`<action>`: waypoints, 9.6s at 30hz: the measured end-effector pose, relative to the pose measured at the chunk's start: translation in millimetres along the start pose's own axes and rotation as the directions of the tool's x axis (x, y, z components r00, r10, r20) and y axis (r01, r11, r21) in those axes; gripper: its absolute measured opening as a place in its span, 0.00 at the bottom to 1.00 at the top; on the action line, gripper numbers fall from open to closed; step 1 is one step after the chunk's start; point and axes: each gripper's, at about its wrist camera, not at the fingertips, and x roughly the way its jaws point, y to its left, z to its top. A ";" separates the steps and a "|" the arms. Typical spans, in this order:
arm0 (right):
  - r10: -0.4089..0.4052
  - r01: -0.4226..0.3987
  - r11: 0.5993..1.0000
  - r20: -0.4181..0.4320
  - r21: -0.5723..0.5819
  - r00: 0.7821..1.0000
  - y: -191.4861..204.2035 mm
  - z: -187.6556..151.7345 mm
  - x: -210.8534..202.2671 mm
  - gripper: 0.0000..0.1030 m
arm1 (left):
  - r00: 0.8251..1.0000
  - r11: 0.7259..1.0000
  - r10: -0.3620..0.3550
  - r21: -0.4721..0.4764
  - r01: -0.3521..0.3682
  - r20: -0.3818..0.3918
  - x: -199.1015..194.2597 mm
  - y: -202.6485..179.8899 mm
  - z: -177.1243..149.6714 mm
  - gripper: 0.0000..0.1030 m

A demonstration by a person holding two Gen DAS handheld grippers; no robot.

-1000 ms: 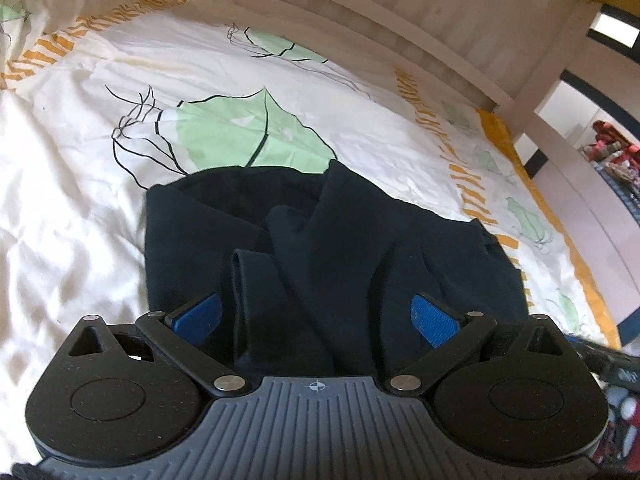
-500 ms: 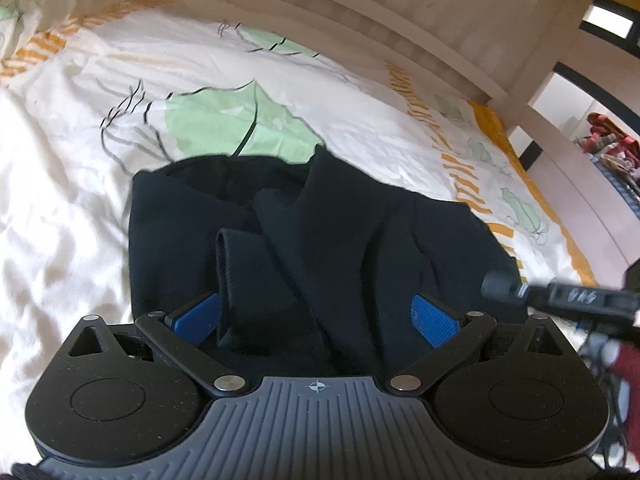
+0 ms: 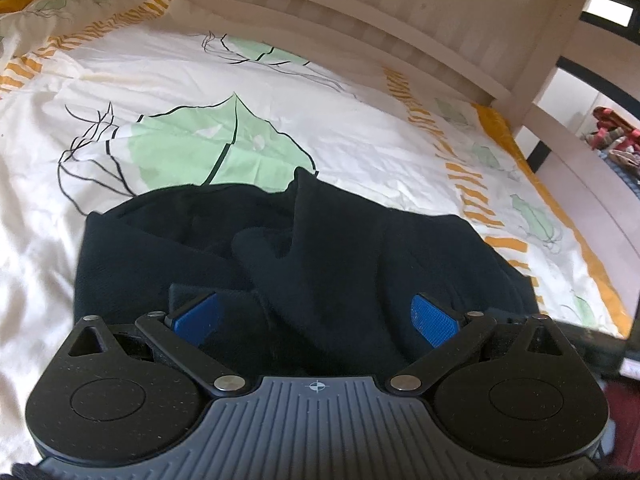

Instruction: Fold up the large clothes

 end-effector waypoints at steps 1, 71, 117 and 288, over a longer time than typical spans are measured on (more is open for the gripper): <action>0.007 -0.007 1.000 0.004 0.015 1.000 -2.7 -0.9 -1.2 0.35 | 1.000 1.000 0.002 0.003 -0.002 0.008 1.9 -1.1 1.9 1.00; -0.032 0.094 0.962 -0.237 0.255 0.971 -31.0 -120.7 -172.8 0.99 | 0.970 0.987 0.145 0.096 -0.128 -0.196 -161.8 32.3 -149.3 1.00; 0.185 -0.157 0.916 -0.043 0.369 0.982 -34.0 -115.6 -208.7 0.19 | 0.999 0.970 -0.045 -0.240 0.049 0.021 -191.1 43.9 -144.1 0.09; 0.004 0.056 0.945 -0.184 0.322 0.983 -67.5 -106.0 -129.1 0.61 | 0.991 0.967 0.103 -0.224 -0.121 -0.090 -102.6 92.9 -107.0 0.44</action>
